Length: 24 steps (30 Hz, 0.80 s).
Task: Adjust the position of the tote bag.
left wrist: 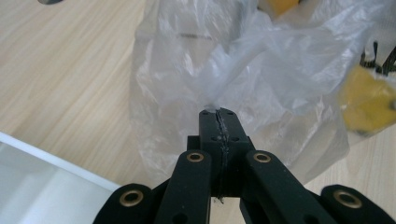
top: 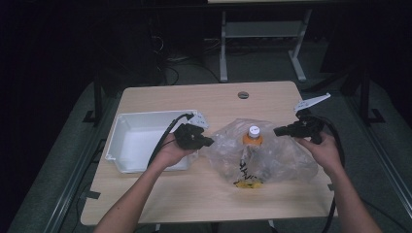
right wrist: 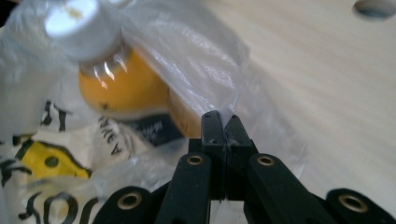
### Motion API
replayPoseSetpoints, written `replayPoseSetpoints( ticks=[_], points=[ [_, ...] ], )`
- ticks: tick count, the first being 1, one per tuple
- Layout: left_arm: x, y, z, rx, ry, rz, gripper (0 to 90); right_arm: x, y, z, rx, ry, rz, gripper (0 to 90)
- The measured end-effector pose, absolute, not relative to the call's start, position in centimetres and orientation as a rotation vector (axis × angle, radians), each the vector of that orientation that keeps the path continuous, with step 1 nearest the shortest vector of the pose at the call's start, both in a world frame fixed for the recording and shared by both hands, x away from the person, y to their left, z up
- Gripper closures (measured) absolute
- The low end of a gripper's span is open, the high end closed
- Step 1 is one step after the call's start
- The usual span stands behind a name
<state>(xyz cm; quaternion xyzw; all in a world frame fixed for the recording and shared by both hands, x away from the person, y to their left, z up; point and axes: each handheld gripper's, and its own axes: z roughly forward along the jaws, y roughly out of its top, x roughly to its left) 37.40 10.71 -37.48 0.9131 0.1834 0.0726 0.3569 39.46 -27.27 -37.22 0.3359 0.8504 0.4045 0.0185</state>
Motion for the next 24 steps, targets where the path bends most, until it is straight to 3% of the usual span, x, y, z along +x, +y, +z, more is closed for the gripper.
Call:
replayPoseSetpoints(
  ticks=[24],
  points=[
    [35.0,9.4,-39.9,2.415,0.427,0.181,90.0,36.7,-27.5,-44.0,1.15,2.67,1.21,89.1]
  ],
)
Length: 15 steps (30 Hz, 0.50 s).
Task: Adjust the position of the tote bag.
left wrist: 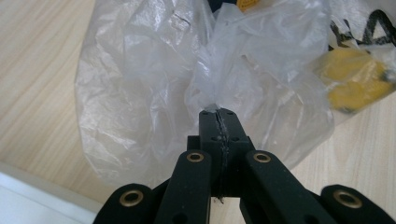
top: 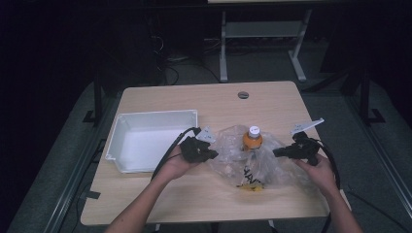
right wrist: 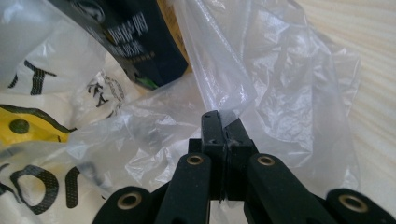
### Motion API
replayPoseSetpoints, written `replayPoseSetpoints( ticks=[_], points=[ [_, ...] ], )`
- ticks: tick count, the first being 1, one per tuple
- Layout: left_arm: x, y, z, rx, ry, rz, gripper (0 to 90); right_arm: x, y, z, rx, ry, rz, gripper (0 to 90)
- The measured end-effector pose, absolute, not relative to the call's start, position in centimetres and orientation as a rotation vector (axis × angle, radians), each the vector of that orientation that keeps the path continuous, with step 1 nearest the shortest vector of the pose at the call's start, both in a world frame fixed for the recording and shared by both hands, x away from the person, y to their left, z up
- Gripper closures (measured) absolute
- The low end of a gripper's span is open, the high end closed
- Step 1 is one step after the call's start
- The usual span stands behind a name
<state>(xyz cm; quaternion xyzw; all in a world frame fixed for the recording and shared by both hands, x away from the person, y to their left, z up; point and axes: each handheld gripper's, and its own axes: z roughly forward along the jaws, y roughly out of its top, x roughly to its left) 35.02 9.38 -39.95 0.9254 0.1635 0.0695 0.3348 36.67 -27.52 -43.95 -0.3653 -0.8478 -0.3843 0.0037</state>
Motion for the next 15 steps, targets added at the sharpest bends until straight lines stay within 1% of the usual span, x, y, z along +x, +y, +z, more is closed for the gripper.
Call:
replayPoseSetpoints(
  ticks=[9,15],
  points=[
    [33.9,9.1,-41.1,2.405,0.434,0.158,90.0,36.2,-27.3,-45.1,-1.153,-2.683,-1.169,88.8],
    [33.4,9.2,-41.7,2.404,0.435,0.156,90.0,36.0,-27.2,-45.2,-1.182,-2.691,-1.152,88.4]
  ],
)
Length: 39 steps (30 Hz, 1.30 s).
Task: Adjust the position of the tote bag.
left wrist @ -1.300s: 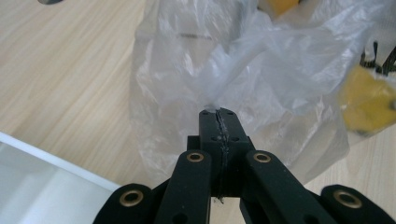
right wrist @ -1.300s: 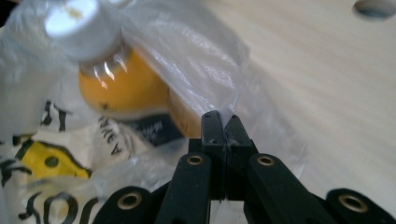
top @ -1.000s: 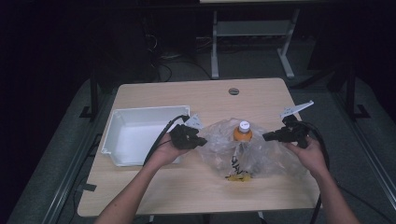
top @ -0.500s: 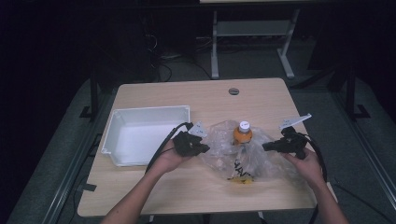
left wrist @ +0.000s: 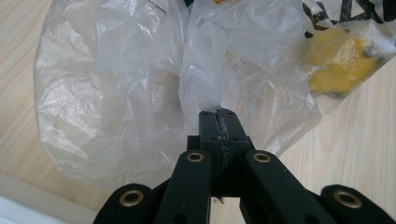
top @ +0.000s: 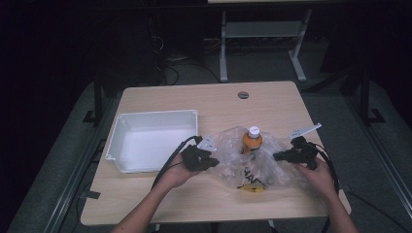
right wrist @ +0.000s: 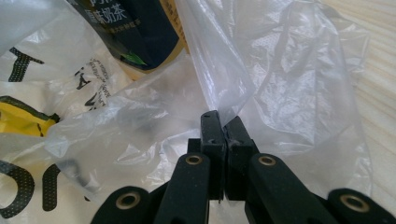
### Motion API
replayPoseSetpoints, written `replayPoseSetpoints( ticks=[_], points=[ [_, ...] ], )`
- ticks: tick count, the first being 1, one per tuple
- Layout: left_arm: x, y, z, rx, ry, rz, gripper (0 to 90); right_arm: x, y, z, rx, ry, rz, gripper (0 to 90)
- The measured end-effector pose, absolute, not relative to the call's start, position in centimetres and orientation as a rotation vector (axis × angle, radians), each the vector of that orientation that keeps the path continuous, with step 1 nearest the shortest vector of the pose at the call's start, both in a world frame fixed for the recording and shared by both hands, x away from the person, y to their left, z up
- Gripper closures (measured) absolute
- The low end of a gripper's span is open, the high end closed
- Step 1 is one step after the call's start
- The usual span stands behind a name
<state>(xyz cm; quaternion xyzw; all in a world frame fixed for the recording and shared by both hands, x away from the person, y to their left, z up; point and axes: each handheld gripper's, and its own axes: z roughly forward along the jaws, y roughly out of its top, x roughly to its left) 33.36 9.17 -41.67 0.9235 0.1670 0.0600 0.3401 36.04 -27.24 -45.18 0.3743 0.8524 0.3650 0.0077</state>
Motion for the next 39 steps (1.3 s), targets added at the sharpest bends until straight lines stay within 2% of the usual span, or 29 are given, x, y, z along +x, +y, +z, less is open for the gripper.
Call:
replayPoseSetpoints(
  ticks=[8,10,13,14,15,26,39],
  points=[
    [32.8,9.3,-42.6,2.387,0.462,0.128,90.0,36.0,-27.4,-45.2,1.164,2.65,1.135,84.2],
    [32.8,9.5,-42.6,2.384,0.464,0.124,90.0,35.8,-27.6,-44.8,1.167,2.626,1.157,75.5],
    [32.8,9.7,-42.5,2.383,0.46,0.12,90.0,35.5,-28.0,-44.3,1.166,2.594,1.192,71.0],
    [32.7,9.8,-42.4,2.367,0.477,0.116,90.0,35.0,-28.2,-43.7,1.165,2.566,1.208,64.8],
    [32.7,9.8,-42.3,2.359,0.481,0.118,90.0,34.8,-28.4,-43.3,1.16,2.553,1.204,62.6],
    [32.8,10.0,-42.0,2.364,0.474,0.125,90.0,31.9,-28.3,-38.9,0.948,2.558,1.373,55.9],
    [32.9,9.8,-42.2,2.35,0.484,0.121,90.0,31.1,-24.1,-38.8,0.732,2.668,1.439,49.7]
  ],
)
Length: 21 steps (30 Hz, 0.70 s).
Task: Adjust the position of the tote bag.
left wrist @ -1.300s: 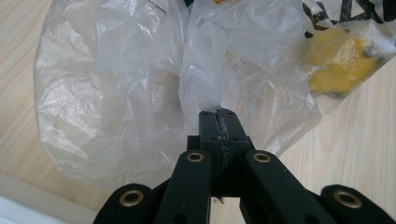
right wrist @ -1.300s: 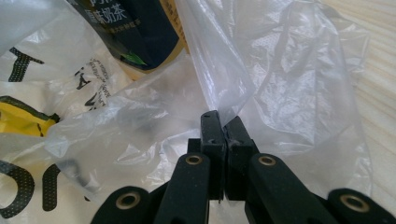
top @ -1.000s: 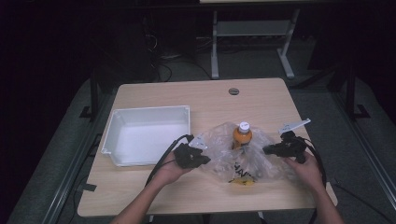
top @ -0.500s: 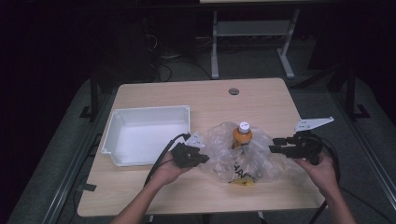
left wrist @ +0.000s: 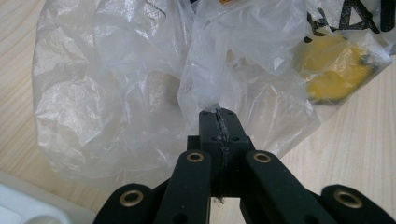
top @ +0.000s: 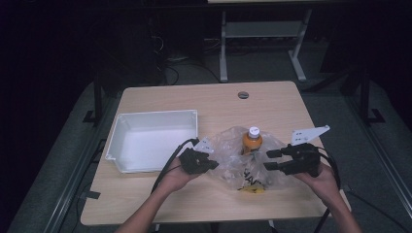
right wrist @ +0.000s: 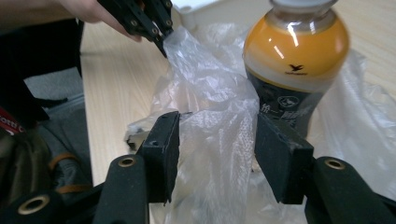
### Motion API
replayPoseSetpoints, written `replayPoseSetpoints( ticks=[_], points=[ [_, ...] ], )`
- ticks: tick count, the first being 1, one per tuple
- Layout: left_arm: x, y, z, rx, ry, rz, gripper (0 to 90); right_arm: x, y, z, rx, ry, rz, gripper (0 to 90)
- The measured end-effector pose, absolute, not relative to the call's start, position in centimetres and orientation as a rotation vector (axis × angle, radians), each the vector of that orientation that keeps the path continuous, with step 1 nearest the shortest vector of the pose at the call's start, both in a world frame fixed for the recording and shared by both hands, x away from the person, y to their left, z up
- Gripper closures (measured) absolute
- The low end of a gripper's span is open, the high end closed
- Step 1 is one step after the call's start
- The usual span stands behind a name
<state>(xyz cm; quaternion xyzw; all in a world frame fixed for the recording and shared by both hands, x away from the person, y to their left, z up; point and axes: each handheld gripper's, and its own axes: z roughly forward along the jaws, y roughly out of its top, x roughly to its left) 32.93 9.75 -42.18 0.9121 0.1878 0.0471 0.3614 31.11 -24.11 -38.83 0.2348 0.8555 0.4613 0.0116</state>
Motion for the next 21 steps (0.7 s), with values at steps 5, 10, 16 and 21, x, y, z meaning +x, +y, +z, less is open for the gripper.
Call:
replayPoseSetpoints(
  ticks=[5,10,16,21],
  points=[
    [32.9,9.6,-42.3,2.352,0.485,0.121,90.0,31.4,-22.7,-39.9,0.719,2.713,1.387,70.1],
    [33.0,9.6,-42.4,2.361,0.482,0.134,90.0,31.1,-21.8,-41.5,0.689,2.817,1.305,87.2],
    [33.0,9.4,-42.7,2.368,0.493,0.148,90.0,30.8,-22.6,-43.2,0.733,2.872,1.221,89.0],
    [33.1,9.3,-42.8,2.372,0.496,0.156,90.0,30.4,-23.7,-44.3,0.784,2.883,1.168,89.1]
  ],
)
